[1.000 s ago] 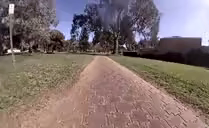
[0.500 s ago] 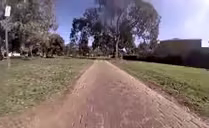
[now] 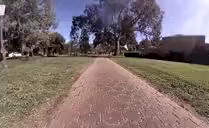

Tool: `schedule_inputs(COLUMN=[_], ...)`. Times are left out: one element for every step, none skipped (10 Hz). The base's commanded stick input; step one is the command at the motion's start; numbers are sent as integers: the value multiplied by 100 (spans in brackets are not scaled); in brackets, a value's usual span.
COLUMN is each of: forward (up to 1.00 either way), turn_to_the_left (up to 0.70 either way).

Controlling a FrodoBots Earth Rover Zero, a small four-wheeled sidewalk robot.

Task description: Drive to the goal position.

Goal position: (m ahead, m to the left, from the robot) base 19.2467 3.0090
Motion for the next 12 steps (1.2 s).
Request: schedule_inputs(forward=[70, 70, 70, 70, 70, 70, 70, 70, 70, 70, 70, 70], turn_to_the_left=[0, 0, 0, 1, 2, 12, 21, 30, 35, 35, 35, 0])
